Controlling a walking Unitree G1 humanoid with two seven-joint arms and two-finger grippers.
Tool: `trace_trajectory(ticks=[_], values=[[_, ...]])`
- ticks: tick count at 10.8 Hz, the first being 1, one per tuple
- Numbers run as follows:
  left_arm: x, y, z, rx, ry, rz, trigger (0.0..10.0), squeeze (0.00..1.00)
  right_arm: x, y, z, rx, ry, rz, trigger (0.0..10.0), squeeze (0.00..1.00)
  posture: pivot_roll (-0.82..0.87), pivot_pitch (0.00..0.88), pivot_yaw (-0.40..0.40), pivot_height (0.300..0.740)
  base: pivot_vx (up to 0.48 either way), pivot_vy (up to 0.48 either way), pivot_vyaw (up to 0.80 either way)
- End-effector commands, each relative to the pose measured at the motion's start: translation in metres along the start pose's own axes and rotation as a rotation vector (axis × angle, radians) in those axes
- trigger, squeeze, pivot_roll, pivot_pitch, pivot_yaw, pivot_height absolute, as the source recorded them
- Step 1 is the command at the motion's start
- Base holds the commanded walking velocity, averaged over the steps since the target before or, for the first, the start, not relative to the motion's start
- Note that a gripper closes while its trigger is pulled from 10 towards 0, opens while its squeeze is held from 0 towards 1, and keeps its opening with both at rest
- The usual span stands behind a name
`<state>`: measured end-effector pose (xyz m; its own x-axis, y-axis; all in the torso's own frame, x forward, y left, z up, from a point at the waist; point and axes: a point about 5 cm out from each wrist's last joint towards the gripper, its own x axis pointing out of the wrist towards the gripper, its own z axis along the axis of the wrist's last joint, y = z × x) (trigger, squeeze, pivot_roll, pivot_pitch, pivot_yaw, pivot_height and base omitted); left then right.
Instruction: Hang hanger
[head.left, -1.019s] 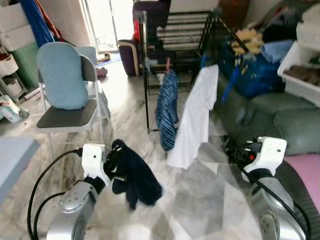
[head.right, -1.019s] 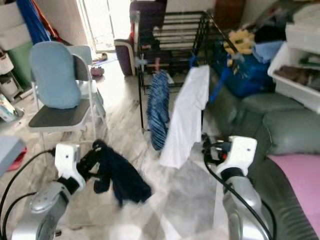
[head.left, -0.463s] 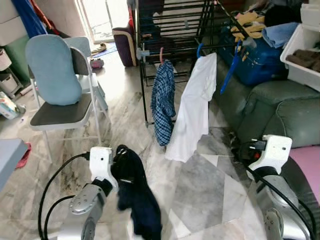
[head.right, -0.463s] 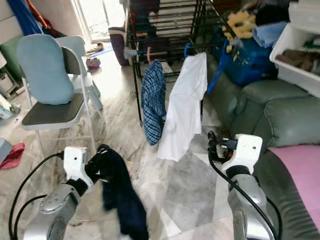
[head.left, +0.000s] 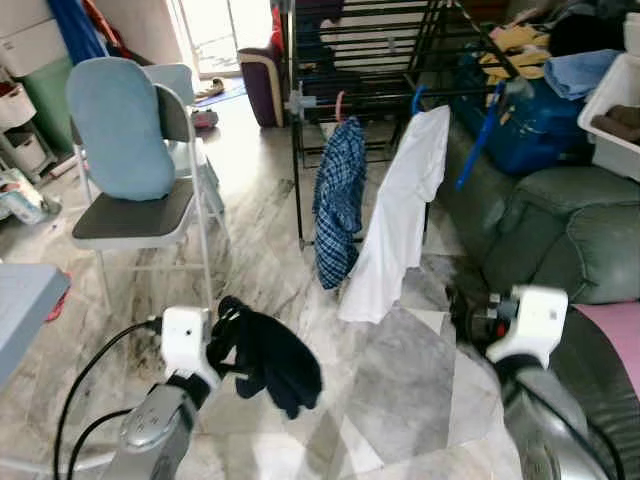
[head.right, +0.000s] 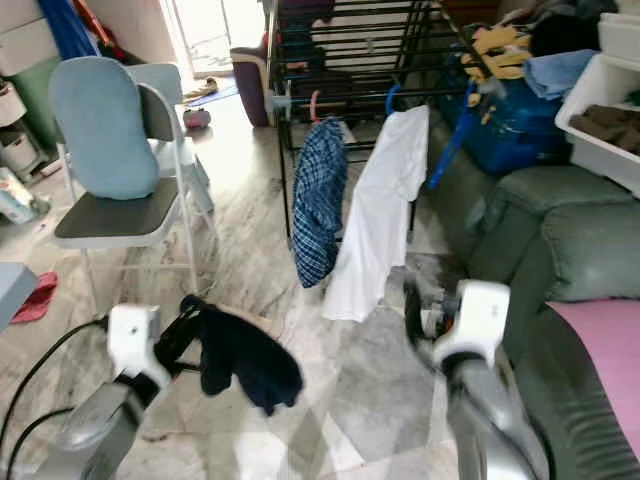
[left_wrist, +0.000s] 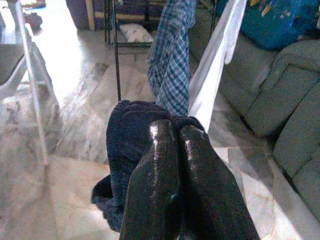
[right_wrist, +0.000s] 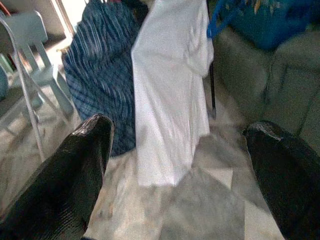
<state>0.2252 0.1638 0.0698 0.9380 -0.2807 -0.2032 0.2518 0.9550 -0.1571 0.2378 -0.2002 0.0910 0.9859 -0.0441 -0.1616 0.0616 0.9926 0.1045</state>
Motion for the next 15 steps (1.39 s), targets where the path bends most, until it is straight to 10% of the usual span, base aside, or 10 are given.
trace_trajectory(ticks=[1, 6, 15], values=[[-0.002, 0.001, 0.007, 0.014, -0.016, 0.004, 10.0, 0.0, -0.003, 0.002, 0.002, 0.0, -0.006, 0.003, 10.0, 0.0, -0.07, 0.006, 0.045, 0.74, 0.0, 0.0, 0.0], [0.008, -0.008, 0.016, 0.12, 0.01, -0.147, 10.0, 0.0, 0.007, -0.004, 0.016, -0.013, -0.048, -0.03, 10.0, 0.0, -0.08, 0.018, 0.059, 0.74, 0.0, 0.0, 0.0], [0.033, -0.021, 0.027, 0.065, -0.057, -0.232, 10.0, 0.0, 0.03, 0.001, 0.033, -0.024, -0.104, -0.007, 10.0, 0.0, -0.13, 0.0, 0.04, 0.74, 0.192, 0.0, -0.39]])
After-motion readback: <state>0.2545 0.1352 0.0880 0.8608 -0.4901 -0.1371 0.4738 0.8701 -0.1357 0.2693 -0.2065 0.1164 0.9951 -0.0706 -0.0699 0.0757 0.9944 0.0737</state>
